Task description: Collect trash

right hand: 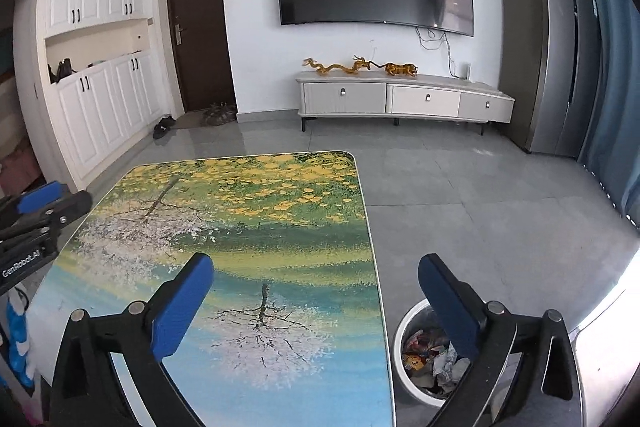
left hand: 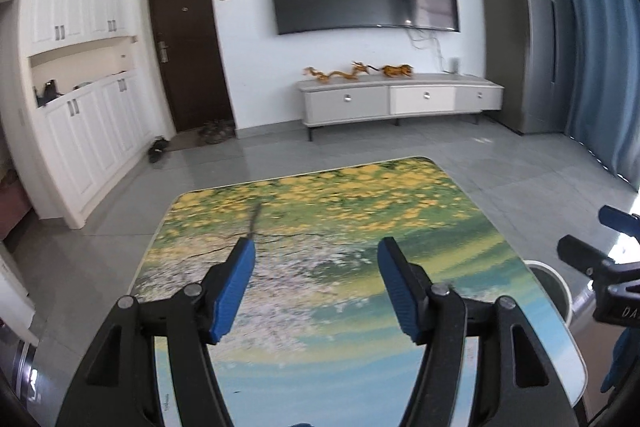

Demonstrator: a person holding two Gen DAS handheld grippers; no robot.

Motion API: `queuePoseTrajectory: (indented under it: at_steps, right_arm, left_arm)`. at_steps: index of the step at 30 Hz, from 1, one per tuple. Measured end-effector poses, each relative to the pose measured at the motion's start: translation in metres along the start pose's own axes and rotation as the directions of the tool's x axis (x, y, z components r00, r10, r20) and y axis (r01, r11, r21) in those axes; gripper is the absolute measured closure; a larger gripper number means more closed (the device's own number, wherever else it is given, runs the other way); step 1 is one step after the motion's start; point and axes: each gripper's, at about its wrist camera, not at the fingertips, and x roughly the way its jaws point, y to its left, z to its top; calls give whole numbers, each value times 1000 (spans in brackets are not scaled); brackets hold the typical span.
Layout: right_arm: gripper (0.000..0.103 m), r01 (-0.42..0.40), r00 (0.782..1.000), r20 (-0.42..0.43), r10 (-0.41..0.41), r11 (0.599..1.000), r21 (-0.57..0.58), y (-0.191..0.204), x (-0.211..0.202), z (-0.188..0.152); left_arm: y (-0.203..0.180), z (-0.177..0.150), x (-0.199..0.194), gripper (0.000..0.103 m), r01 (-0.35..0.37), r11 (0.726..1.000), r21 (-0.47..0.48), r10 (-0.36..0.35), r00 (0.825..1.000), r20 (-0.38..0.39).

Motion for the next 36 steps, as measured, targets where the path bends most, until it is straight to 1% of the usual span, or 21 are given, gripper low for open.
queuePoseTrajectory:
  at_steps: [4, 9, 15, 21, 28, 36]
  right_arm:
    - [0, 13, 1000, -19, -13, 1000, 3, 4, 7, -5]
    - [0, 24, 999, -26, -24, 1000, -12, 7, 2, -13]
    - [0, 45, 999, -28, -45, 999, 11, -3, 1, -17]
    - [0, 71, 997, -22, -70, 997, 35, -16, -3, -20]
    - [0, 92, 996, -7, -91, 995, 41, -21, -6, -19]
    - [0, 88, 996, -11, -88, 996, 31, -16, -5, -21]
  left_arm:
    - [6, -6, -4, 40, -6, 1000, -3, 6, 1000, 2]
    - [5, -11, -4, 37, -3, 1000, -4, 3, 1000, -6]
    - [-11, -16, -5, 34, 22, 999, 29, -22, 1000, -3]
    - [-23, -18, -5, 33, 45, 998, 46, -45, 999, -5]
    - [-20, -19, -11, 33, 28, 999, 39, -29, 999, 18]
    - [-16, -18, -12, 33, 23, 999, 35, -24, 999, 28]
